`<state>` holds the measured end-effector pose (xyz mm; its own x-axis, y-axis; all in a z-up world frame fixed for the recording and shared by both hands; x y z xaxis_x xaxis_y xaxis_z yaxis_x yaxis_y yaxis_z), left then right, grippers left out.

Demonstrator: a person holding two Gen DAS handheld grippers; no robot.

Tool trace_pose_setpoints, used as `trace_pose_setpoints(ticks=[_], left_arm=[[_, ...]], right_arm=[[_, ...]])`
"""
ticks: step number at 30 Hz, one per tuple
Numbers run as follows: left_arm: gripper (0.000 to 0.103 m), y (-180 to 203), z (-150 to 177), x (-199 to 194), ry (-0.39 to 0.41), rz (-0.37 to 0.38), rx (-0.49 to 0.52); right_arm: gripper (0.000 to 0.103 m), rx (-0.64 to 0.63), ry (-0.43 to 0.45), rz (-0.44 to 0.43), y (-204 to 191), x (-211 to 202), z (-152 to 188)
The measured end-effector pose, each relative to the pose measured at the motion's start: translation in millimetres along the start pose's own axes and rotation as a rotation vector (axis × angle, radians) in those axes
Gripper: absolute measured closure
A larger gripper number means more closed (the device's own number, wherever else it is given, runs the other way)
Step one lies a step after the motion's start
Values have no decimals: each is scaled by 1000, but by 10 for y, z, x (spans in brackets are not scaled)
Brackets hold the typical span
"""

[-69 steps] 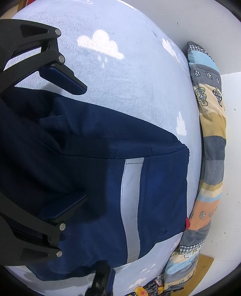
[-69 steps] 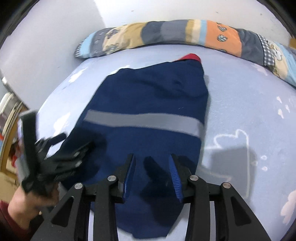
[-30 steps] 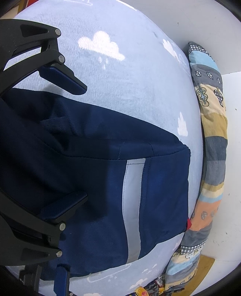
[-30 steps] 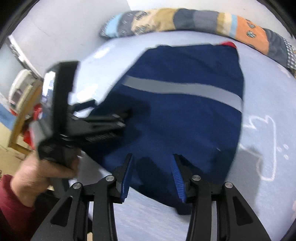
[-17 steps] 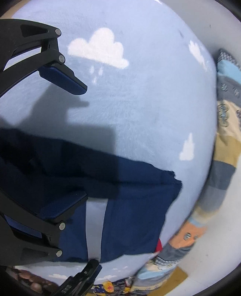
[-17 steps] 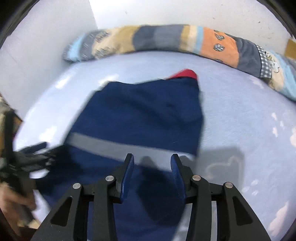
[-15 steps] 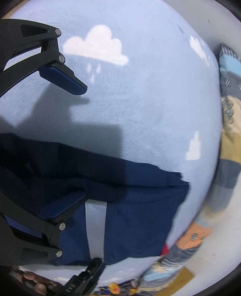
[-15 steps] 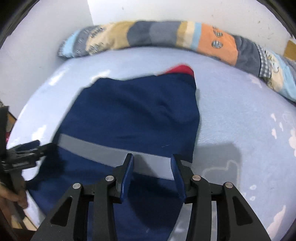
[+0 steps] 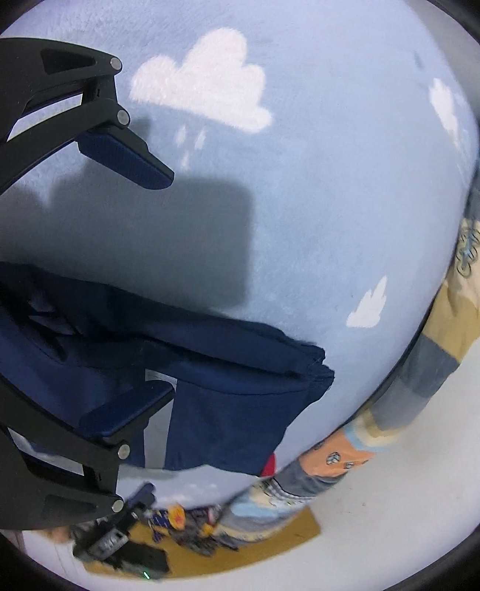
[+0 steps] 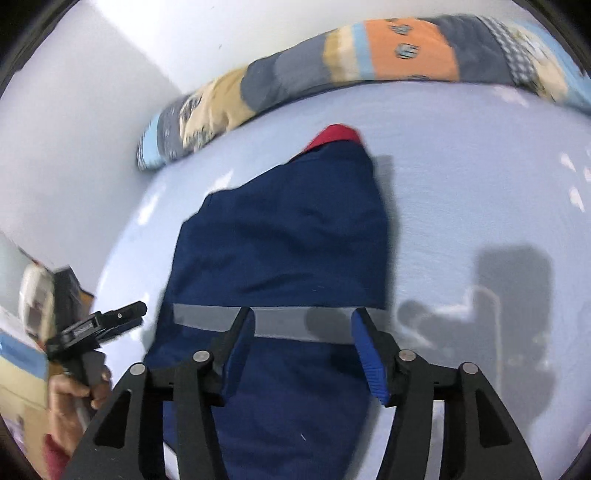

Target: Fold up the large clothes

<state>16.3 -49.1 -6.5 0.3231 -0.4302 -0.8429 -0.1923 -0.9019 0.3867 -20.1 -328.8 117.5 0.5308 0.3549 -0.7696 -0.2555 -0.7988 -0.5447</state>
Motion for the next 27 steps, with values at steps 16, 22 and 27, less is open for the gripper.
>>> trace_pose_setpoints(ticks=[16, 22, 27], left_arm=[[0, 189, 126, 326, -130, 374, -140], [0, 252, 55, 432, -144, 476, -145], [0, 280, -12, 465, -144, 535, -146]], right_arm=[[38, 181, -211, -91, 593, 232, 238], [35, 208, -250, -130, 616, 348, 292], [28, 221, -254, -179, 571, 410, 298]])
Point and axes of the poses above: each gripper's, at about its wrist camera, not at the fingertips, and x roughly the way its jaws point, y to its right, z to its underside, the point moved 7 cm from there along x, roughly the way its jaws point, and after that the axes turned 12 degrees about x, right-handed, at the moved point
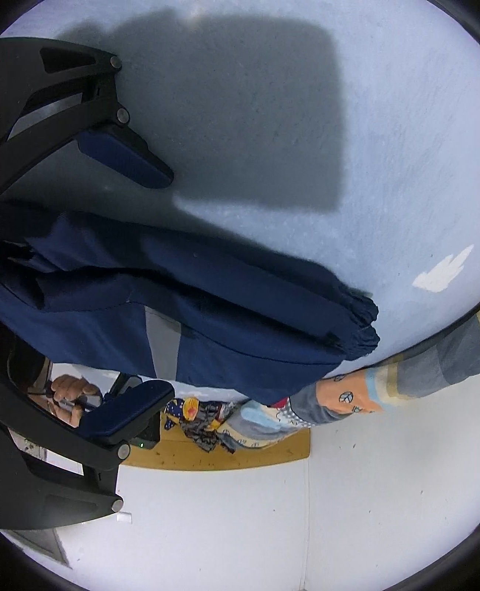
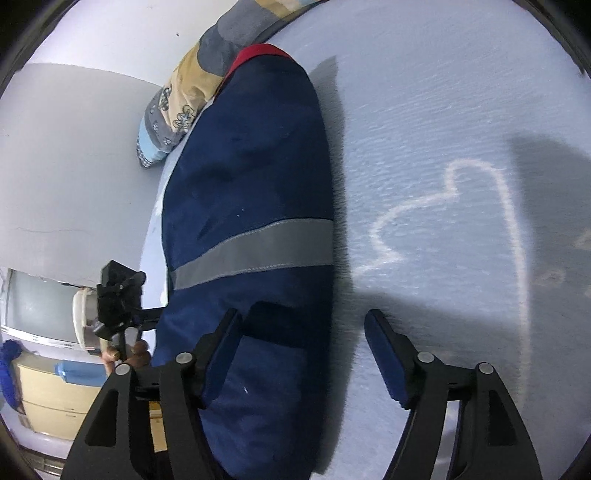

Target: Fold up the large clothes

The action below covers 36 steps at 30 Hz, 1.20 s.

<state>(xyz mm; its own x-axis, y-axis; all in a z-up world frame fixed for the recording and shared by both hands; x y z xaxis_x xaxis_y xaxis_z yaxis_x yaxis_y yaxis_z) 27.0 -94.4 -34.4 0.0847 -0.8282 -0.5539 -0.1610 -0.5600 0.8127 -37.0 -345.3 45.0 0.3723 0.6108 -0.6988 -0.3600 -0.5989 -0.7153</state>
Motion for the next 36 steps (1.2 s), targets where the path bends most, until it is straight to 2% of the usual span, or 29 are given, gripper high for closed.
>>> trace_pose_setpoints(ticks=[3, 8, 10, 13, 15, 18, 19, 20, 21, 23, 24, 29, 36], left_arm=[[0, -48, 3, -50, -7, 14, 10], [0, 35, -64, 78, -24, 27, 45], [0, 72, -72, 136, -29, 15, 55], [0, 168, -93, 264, -41, 8, 88], [0, 213, -90, 339, -45, -38, 119], [0, 280, -84, 365, -16, -48, 130], [0, 340, -74, 372, -4, -18, 130], [0, 398, -58, 377, 1, 3, 141], [0, 497, -36, 386, 8, -14, 176], [0, 634, 5, 424, -1, -103, 254], [2, 681, 15, 431, 4, -124, 270], [2, 994, 105, 394, 34, -158, 349], [3, 1317, 188, 411, 48, -113, 377]], right_arm=[[27, 8, -3, -22, -6, 54, 20], [25, -17, -21, -71, -124, 189, 132], [20, -37, -15, -60, -146, 248, 157], [19, -61, 0, -52, -199, 305, 180], [19, -72, 14, -55, -223, 329, 170], [19, -104, 35, -71, -260, 342, 168], [19, -123, 43, -66, -284, 347, 180], [25, -144, 49, -48, -317, 354, 184], [34, -169, 62, -25, -350, 329, 199], [51, -185, 79, -18, -399, 270, 213], [59, -194, 85, -6, -412, 236, 217], [63, -277, 137, 29, -562, 64, 299], [66, -323, 190, -6, -664, -325, 366]])
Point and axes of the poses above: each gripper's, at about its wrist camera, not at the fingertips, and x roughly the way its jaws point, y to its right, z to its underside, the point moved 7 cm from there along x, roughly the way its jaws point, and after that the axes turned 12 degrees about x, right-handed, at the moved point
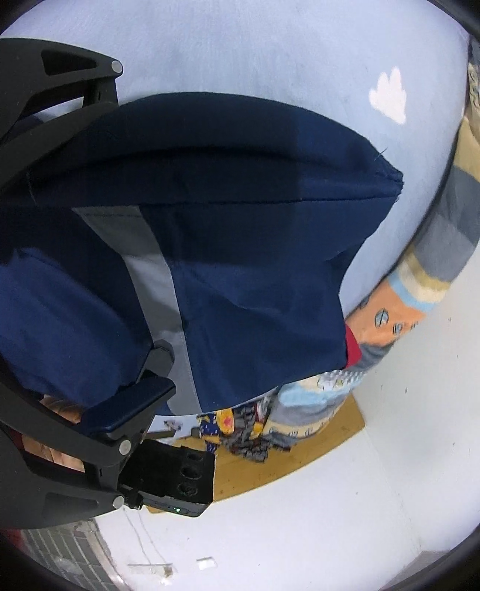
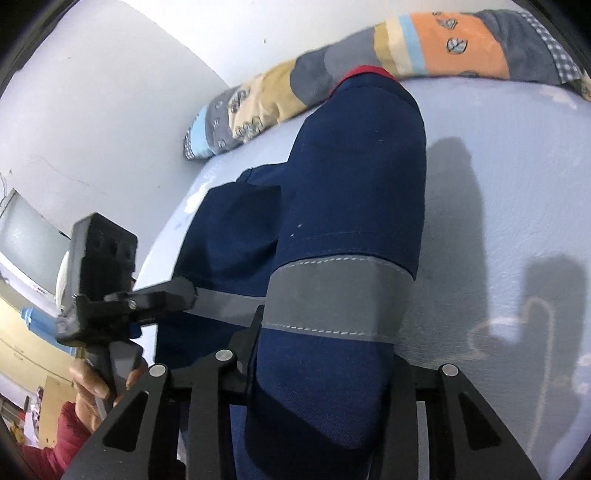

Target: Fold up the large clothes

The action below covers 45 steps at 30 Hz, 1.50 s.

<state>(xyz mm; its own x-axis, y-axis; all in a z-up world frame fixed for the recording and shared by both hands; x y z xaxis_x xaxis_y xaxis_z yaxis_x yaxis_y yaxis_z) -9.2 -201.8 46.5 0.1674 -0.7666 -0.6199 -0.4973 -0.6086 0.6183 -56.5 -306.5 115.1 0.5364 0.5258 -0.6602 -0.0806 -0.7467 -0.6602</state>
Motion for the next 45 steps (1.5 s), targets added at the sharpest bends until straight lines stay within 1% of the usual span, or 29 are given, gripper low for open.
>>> trace_pose_setpoints(ticks=[6, 11, 14, 19, 22, 27, 30, 33, 35, 36, 37, 38, 40, 41, 42, 43, 44, 45], left_arm=[[3, 442, -35, 52, -11, 36, 60], [2, 849, 14, 168, -40, 62, 111], [2, 1047, 64, 288, -64, 69, 142], [2, 1367, 176, 645, -118, 76, 173], [2, 1528, 208, 897, -142, 70, 182], [2, 1651, 363, 1103, -188, 59, 186], [2, 1573, 455, 1200, -212, 46, 168], [2, 1454, 466, 1310, -223, 1, 153], [3, 1375, 457, 1359, -210, -40, 150], [3, 1318, 447, 1382, -199, -59, 146], [3, 1262, 436, 1401, -195, -91, 143], [3, 1202, 433, 1398, -191, -128, 143], [3, 1130, 410, 1329, -185, -214, 179], [3, 1109, 406, 1292, -179, -250, 193], [3, 1101, 394, 1212, -164, -308, 215], [3, 1096, 368, 1082, -130, -367, 248], [3, 1040, 380, 927, -99, -404, 273], [3, 1048, 385, 778, -62, -458, 300]], right_arm=[[66, 26, 46, -28, 139, -458, -40], [66, 47, 73, -30, 432, -919, 33], [66, 76, 86, -29, 648, -1135, 98], [66, 112, 106, 0, 956, -1374, 175], [66, 129, 115, 22, 1133, -1458, 208], [66, 170, 111, 49, 1411, -1460, 220], [66, 185, 95, 68, 1623, -1396, 227], [66, 183, 84, 85, 1803, -1264, 227], [65, 199, 70, 98, 1948, -1088, 196], [62, 198, 69, 110, 2008, -1003, 155], [59, 205, 50, 135, 2117, -891, 127], [52, 237, 39, 149, 2224, -821, 109], [51, 348, 15, 126, 2415, -795, 95], [50, 371, 7, 126, 2444, -820, 104], [50, 382, 3, 141, 2451, -870, 126], [50, 361, 12, 175, 2406, -954, 149], [48, 329, 25, 204, 2343, -1028, 168], [48, 301, 39, 237, 2291, -1092, 197]])
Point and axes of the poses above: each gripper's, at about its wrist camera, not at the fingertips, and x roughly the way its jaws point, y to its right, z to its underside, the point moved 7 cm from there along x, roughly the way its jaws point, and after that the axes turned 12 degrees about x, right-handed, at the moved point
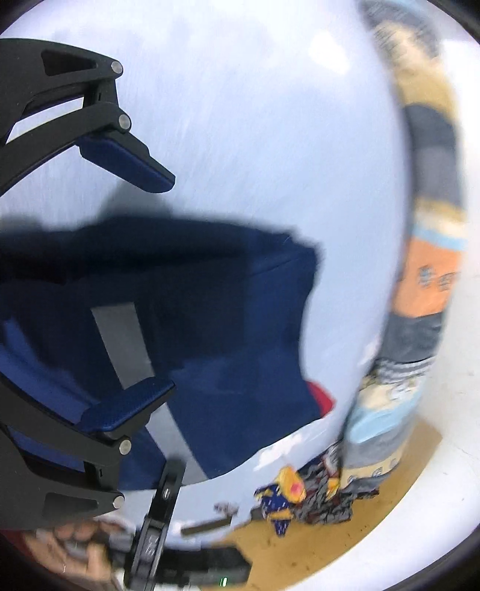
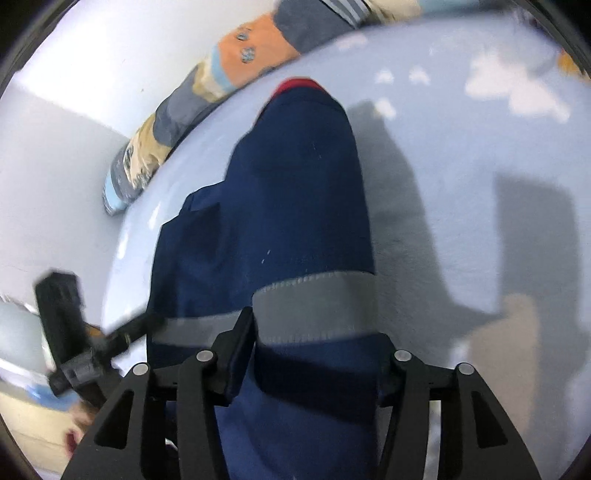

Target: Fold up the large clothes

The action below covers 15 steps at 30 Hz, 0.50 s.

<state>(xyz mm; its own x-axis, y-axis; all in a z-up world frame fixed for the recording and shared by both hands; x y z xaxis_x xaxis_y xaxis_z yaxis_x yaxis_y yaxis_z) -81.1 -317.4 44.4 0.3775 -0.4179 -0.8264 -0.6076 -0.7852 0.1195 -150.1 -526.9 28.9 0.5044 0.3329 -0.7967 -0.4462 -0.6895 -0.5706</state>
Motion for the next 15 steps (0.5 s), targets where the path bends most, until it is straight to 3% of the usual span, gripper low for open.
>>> trace_pose_setpoints(ticks=[4, 6, 7, 8, 9, 11, 15], left_arm=[[3, -9, 265, -426, 97, -115, 25], [3, 116, 385, -491, 113, -135, 54], [3, 198, 488, -540, 125, -158, 80], [3, 301, 583, -573, 140, -178, 115], [3, 405, 600, -562, 146, -186, 142], [3, 584, 718, -577, 158, -239, 215], [2, 802, 804, -410, 150, -356, 316]], right_arm=[[47, -111, 174, 159, -21, -446, 117], [49, -135, 231, 150, -15, -673, 229], [52, -157, 248, 98, -55, -796, 343], [56, -169, 257, 72, -69, -854, 452], [74, -172, 265, 64, -70, -883, 558], [92, -177, 244, 59, -61, -826, 852], [92, -200, 228, 118, -44, -647, 1260]])
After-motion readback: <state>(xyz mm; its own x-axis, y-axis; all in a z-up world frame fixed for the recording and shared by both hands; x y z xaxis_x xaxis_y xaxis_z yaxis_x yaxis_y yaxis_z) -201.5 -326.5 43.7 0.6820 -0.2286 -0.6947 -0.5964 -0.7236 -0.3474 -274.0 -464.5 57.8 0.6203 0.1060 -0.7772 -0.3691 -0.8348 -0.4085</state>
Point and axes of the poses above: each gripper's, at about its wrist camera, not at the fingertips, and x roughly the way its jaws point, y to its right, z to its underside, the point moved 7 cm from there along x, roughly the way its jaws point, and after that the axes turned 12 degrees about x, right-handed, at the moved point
